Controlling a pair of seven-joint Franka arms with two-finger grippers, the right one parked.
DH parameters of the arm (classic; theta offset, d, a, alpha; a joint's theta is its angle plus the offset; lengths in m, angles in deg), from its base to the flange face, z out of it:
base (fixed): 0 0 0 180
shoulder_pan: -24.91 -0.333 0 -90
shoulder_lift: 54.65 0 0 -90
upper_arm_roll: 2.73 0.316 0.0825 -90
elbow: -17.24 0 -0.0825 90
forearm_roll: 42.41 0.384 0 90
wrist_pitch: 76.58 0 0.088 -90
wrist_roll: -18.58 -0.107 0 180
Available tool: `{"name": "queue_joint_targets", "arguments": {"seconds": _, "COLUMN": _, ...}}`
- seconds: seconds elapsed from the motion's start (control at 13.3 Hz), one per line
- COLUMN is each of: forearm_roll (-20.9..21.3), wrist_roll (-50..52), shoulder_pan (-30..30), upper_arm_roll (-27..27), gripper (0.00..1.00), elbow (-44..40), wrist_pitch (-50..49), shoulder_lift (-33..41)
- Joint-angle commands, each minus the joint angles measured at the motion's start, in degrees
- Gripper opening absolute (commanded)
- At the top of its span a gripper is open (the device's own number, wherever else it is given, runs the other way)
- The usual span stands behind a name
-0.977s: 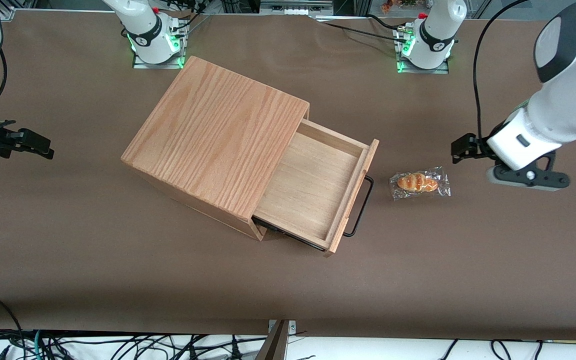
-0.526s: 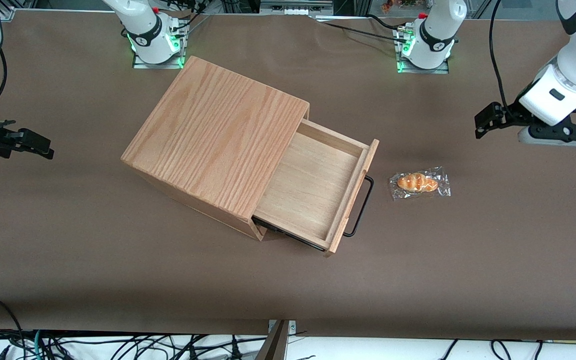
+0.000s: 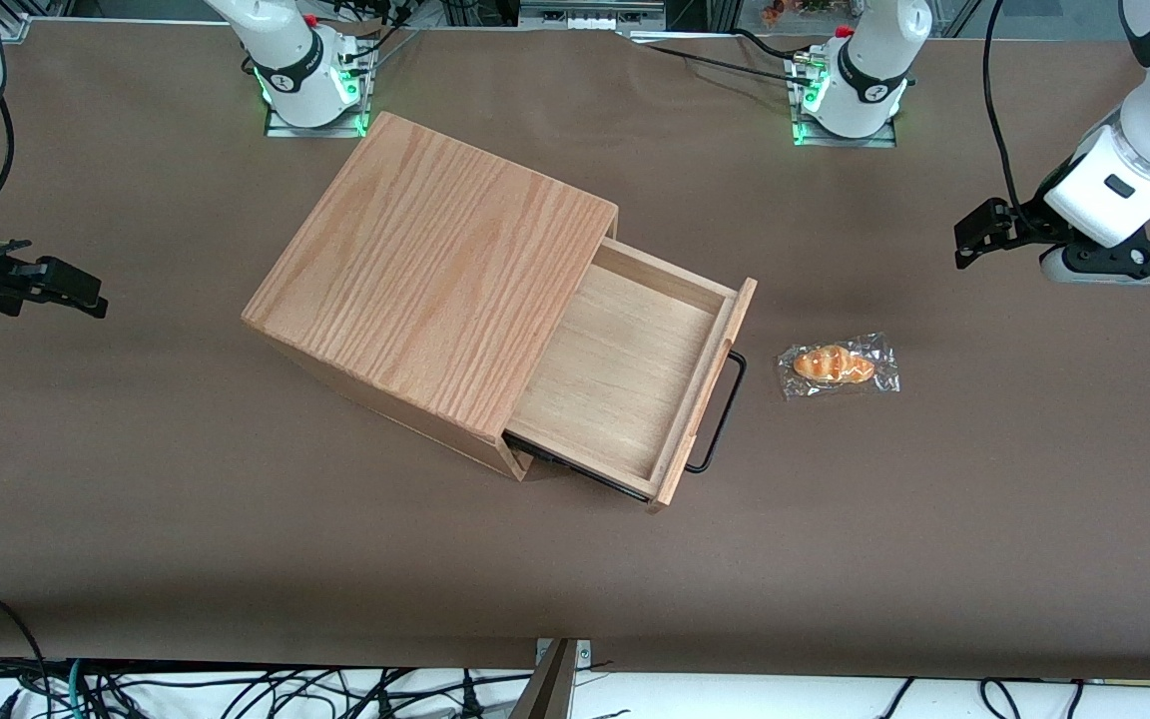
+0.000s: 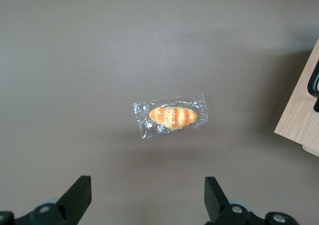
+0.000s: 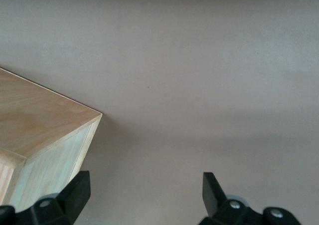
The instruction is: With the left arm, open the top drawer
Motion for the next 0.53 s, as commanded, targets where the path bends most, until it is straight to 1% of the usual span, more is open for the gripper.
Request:
{"name": "queue_joint_targets", "arguments": {"seconds": 0.0, "forearm_roll": -1.01, "wrist_roll": 0.02, "shoulder_pan": -0.51, "upper_arm_roll": -0.48, "gripper": 1.0, "elbow": -4.36, "wrist_pitch": -2.49, "shoulder_lift": -2.75}}
{"name": "queue_joint_targets", "arguments": {"seconds": 0.45, "forearm_roll": -1.01, "wrist_roll": 0.11, "shoulder_pan": -0.59, "upper_arm_roll": -0.48, "gripper": 1.0, "elbow": -4.63, "wrist_pitch": -3.29, "shoulder_lift": -2.85}}
